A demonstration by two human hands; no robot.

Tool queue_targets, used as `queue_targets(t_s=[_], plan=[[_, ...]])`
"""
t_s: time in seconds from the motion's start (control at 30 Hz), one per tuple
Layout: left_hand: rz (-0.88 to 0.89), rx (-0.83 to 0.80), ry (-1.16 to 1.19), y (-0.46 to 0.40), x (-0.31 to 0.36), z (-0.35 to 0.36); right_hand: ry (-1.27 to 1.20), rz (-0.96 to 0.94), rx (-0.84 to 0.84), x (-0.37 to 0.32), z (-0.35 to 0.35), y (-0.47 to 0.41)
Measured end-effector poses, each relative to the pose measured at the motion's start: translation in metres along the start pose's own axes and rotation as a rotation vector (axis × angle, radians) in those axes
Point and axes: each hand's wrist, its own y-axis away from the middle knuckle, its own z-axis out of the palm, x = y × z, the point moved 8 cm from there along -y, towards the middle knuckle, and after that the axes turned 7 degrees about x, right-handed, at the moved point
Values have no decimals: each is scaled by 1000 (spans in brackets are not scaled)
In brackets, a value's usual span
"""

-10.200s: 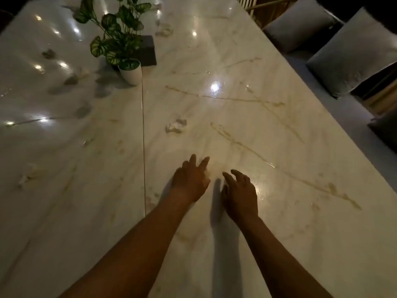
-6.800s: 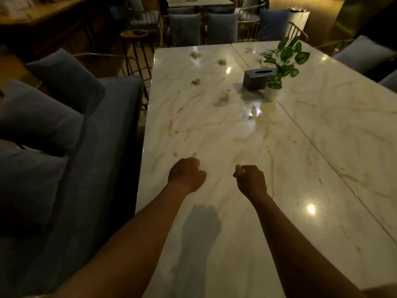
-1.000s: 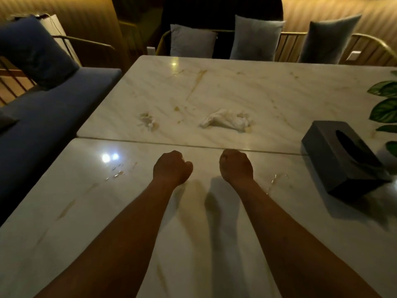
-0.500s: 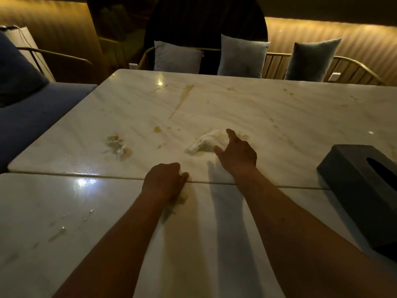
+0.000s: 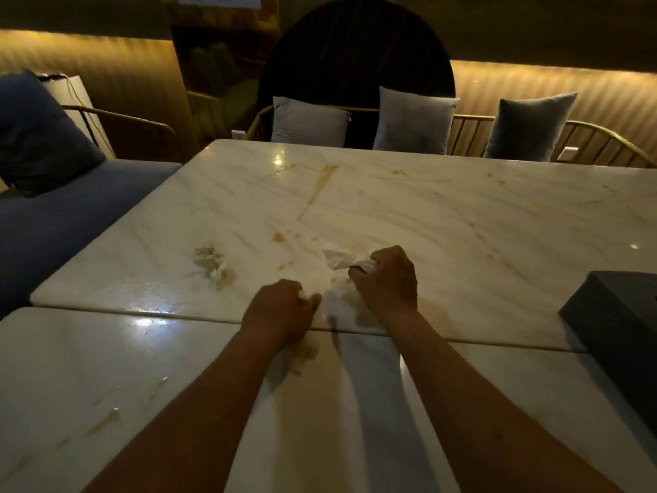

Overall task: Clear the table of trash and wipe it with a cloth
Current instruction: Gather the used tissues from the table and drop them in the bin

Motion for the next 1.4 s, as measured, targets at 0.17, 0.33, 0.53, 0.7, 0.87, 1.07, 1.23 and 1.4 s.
queue_targets(t_s=[0.17, 0.33, 0.53, 0.7, 0.87, 1.07, 1.23, 1.4], plan=[[-109, 300, -37, -23, -61, -64, 78, -102, -133, -25, 31, 16], [-288, 138, -143, -46, -121, -68, 210, -255, -236, -40, 81, 40], [-300, 50, -204, -62, -152, -50, 409, -365, -132, -47, 92, 50], [-134, 88, -185, -49, -150, -55, 451, -375, -128, -45, 98, 49], [-186, 191, -3, 22, -145, -85, 475, -187, -419, -47, 88, 42], [-285, 183, 254, 115, -146, -127, 191, -130, -458, -99, 37, 119], [-361, 134, 346, 213, -162, -181, -165, 21, -530, -158, -13, 228], [-396, 193, 232, 326, -174, -248, -141, -64, -629, -219, -63, 341]])
